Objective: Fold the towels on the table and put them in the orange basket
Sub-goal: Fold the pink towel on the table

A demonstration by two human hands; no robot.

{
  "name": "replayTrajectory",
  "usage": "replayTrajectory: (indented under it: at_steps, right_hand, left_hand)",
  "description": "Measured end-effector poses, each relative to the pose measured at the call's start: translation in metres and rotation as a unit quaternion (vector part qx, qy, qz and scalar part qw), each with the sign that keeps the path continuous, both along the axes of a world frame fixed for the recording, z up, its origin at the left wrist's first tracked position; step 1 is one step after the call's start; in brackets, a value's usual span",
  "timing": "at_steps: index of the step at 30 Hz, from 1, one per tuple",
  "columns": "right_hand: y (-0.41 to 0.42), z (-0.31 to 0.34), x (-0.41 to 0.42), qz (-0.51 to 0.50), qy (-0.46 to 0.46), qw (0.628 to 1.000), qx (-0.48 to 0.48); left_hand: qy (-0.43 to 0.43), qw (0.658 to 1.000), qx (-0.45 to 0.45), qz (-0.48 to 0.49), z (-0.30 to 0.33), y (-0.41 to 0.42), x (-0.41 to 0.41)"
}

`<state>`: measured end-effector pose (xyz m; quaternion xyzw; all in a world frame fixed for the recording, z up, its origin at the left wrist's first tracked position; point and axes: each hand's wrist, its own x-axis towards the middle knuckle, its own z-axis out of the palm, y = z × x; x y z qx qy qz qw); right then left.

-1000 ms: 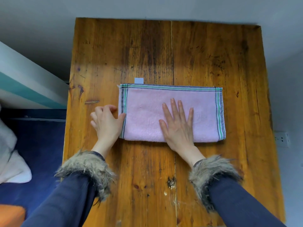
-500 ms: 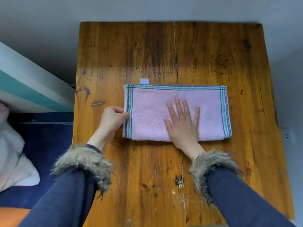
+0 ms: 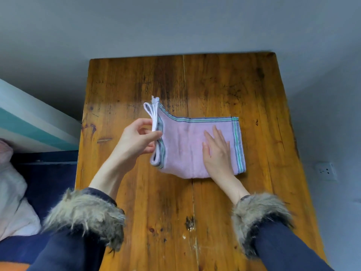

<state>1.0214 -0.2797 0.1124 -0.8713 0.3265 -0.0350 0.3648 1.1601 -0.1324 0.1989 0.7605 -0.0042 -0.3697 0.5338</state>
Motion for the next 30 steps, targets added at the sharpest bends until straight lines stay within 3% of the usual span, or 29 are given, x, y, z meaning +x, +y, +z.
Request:
replayTrajectory:
  at_steps: [3, 7, 13, 19, 23, 30]
  right_hand:
    - [-0.029, 0.012, -0.03, -0.098, -0.053, 0.993, 0.048]
    - [-0.065, 0.013, -0.064, -0.149, -0.03, 0.976, 0.157]
    - [-0.09, -0.002, -0.085, -0.128, 0.008, 0.962, 0.241]
    - [-0.099, -0.012, -0.092, -0.102, 0.023, 0.955, 0.277]
    - [-0.105, -0.016, -0.089, -0.127, 0.008, 0.943, 0.308]
    - [-0.116, -0.012, -0.079, -0.123, 0.004, 0.933, 0.339]
  left_hand:
    - [-0.046, 0.997, 0.007, -0.061, 0.008, -0.048, -0.023]
    - [-0.092, 0.986, 0.048, -0.131, -0.003, -0.113, -0.062]
    - [-0.143, 0.96, 0.166, -0.172, -0.047, -0.156, -0.099]
    - [-0.264, 0.95, 0.103, -0.134, -0.051, -0.17, -0.116]
    - [-0.245, 0.933, 0.146, -0.221, -0.077, -0.172, -0.128]
    - [-0.263, 0.921, 0.154, -0.241, -0.091, -0.174, -0.131]
